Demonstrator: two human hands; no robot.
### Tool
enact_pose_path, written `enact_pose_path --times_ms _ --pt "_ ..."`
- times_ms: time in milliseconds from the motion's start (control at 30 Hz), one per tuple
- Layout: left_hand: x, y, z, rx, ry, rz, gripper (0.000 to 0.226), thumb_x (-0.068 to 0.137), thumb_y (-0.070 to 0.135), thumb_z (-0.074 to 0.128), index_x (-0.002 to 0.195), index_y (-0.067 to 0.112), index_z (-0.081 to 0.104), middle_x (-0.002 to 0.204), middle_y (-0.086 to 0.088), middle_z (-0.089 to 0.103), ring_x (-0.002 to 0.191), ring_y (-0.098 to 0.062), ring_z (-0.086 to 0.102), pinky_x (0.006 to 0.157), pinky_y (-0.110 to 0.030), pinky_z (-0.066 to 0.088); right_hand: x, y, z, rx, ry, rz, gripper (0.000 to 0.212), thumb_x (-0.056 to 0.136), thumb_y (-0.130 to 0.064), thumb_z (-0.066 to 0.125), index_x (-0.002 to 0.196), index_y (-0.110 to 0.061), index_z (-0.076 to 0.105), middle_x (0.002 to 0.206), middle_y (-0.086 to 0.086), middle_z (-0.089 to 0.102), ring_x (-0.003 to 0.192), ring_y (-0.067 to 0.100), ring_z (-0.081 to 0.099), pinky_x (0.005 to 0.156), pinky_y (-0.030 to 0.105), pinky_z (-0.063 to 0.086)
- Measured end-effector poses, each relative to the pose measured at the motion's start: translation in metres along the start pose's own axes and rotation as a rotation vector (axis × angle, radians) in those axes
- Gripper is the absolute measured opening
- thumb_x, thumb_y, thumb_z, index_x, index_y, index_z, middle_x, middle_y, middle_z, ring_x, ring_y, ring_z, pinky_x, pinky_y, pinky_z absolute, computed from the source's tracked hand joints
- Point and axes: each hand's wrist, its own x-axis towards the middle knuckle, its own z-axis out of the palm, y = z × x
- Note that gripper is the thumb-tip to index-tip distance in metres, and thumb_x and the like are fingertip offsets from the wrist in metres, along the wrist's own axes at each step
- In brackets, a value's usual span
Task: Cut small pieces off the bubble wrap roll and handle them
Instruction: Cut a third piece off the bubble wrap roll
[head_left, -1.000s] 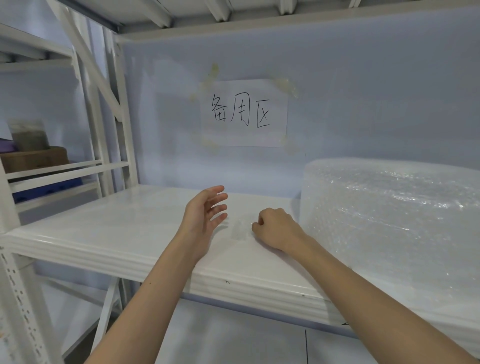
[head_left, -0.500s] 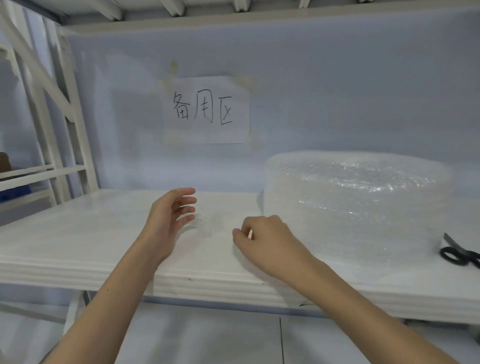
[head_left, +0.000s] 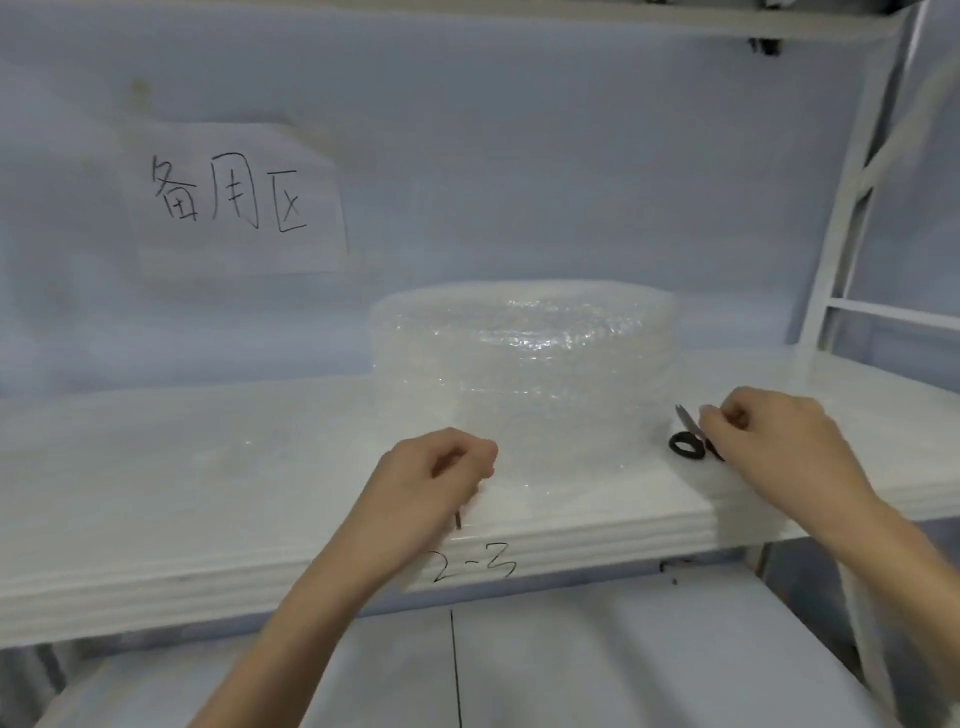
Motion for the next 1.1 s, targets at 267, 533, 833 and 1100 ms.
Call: enact_pose_path --times_ms 267,533,833,1100 --pt "0.001 0.009 0.042 0.146 -0.067 0.032 0.012 0.087 0.038 0.065 0.089 0.03 0.074 0.081 0.015 0.07 0.069 -0.01 0.06 0.071 -0.022 0.049 0.038 0.012 0.03 -0.107 -0.296 0.049 0.03 0.08 -0.029 0.06 0.065 -0.008 0.046 0.067 0.009 0.053 0.058 0.025 0.05 0.049 0.028 0.036" --pt "-0.003 0.015 0.058 0.262 -0.036 0.054 0.011 0.09 0.028 0.064 0.091 0.027 0.075 0.085 0.015 0.07 0.063 0.01 0.054 0.065 -0.012 0.039 0.036 0.022 0.004 -0.221 -0.387 0.077 0.027 0.08 -0.03 0.062 0.068 -0.009 0.049 0.074 0.009 0.056 0.057 0.023 0.051 0.05 0.025 0.04" --pt "-0.017 0.025 0.075 0.226 0.034 0.06 0.015 0.091 0.028 0.061 0.084 0.025 0.074 0.079 0.008 0.076 0.057 0.004 0.053 0.055 -0.02 0.037 0.018 0.046 -0.035 -0.184 -0.329 0.106 0.036 0.085 -0.033 0.064 0.066 -0.005 0.048 0.068 0.009 0.055 0.057 0.023 0.05 0.048 0.027 0.033" --pt "-0.027 0.023 0.079 0.112 0.126 -0.026 0.011 0.09 0.022 0.065 0.086 0.017 0.074 0.07 0.008 0.077 0.045 0.007 0.05 0.053 -0.022 0.037 -0.077 0.056 -0.04 1.263 -0.79 0.347 0.051 0.047 -0.024 0.095 0.081 0.008 0.076 0.1 0.029 0.072 0.072 0.026 0.073 0.064 0.026 0.061"
